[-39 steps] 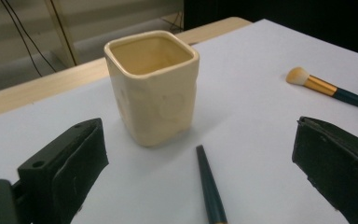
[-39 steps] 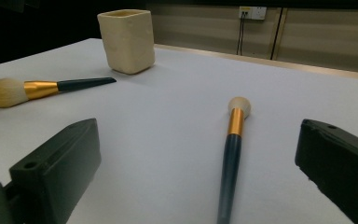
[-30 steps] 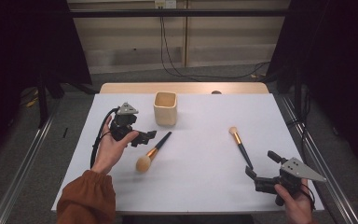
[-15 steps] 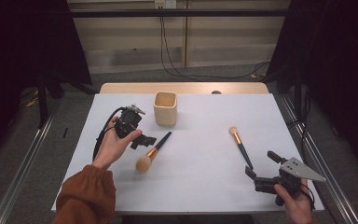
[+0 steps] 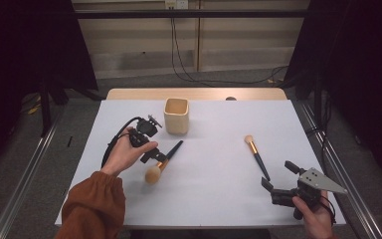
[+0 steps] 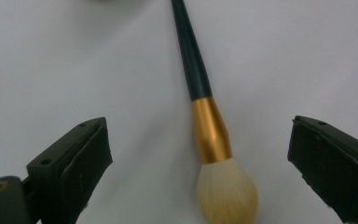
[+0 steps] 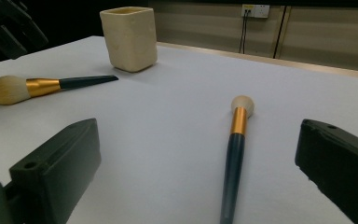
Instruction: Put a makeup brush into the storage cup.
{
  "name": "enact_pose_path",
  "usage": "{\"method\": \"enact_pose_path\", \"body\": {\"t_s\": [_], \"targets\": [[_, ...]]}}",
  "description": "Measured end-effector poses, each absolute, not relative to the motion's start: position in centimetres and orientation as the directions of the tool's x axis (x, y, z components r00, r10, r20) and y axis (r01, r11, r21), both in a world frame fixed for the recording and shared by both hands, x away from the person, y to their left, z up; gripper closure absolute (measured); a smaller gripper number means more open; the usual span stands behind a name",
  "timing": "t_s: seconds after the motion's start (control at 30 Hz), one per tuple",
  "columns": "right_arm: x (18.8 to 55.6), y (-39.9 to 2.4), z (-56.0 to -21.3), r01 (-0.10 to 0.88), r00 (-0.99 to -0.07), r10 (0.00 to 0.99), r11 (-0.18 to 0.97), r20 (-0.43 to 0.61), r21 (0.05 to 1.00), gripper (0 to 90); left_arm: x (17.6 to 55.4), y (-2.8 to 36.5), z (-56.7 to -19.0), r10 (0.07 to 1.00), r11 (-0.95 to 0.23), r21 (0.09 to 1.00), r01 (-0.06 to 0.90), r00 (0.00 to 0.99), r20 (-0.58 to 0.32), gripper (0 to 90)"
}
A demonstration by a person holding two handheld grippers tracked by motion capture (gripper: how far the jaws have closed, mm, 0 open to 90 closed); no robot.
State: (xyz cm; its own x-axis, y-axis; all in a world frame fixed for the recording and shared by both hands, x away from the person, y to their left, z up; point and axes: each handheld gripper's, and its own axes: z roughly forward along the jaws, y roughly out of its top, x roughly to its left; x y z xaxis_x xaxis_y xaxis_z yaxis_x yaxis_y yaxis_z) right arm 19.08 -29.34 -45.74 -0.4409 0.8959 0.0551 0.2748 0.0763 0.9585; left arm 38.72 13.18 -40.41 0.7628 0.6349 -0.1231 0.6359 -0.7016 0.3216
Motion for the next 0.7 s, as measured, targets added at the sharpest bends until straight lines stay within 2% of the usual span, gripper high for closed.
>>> {"method": "enact_pose_path", "body": {"t_s": [0.6,0.7], "targets": [[19.1,-29.2,-45.8,0.277,-0.452,0.891,0.089,0.048,0.957,0.2,39.1,11.2,-41.9,0.631,-0.745,0.2,0.636,0.77,-0.096,5.4],[19.1,-29.2,-45.8,0.279,-0.451,0.891,0.088,0.05,0.956,0.1,39.1,11.1,-42.2,0.639,-0.738,0.193,0.647,0.761,-0.108,9.4]]}}
